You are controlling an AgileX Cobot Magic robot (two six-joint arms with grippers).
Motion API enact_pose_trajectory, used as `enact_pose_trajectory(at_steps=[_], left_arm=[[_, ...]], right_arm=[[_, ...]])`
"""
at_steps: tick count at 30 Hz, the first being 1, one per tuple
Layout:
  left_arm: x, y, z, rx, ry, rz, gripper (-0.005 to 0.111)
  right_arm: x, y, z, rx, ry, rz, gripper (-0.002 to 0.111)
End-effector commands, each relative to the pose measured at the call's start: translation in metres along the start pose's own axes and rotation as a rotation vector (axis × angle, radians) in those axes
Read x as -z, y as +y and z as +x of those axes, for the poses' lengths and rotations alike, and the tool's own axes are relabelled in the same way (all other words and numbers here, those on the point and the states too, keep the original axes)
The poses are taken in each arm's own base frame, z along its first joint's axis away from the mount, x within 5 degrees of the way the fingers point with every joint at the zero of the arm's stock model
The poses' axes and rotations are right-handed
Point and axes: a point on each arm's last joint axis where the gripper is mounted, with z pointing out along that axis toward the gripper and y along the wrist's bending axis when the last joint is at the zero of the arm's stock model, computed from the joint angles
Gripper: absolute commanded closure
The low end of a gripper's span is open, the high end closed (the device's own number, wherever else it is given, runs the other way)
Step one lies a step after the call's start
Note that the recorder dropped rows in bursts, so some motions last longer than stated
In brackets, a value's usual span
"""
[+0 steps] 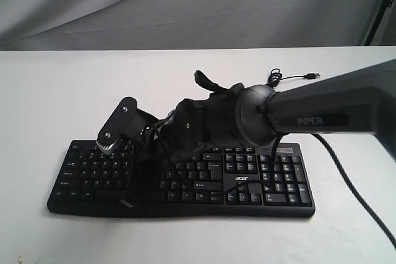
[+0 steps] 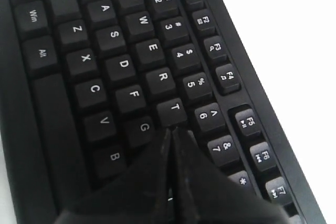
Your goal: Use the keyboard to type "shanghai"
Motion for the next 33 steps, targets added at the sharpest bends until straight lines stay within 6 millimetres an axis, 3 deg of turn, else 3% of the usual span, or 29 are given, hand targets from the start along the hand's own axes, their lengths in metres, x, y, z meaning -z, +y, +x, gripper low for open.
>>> enact_pose_trajectory(at_steps=[1, 33], left_arm=[[0.0, 0.0, 0.001, 0.001, -0.004, 0.004, 0.107], [0.0, 0.0, 0.001, 0.001, -0.004, 0.004, 0.107]], right_arm=[[-0.004, 0.0, 0.005, 0.002, 0.017, -0.006, 0.108], [-0.009, 0.003, 0.016, 0.026, 0.035, 0.002, 0.108]])
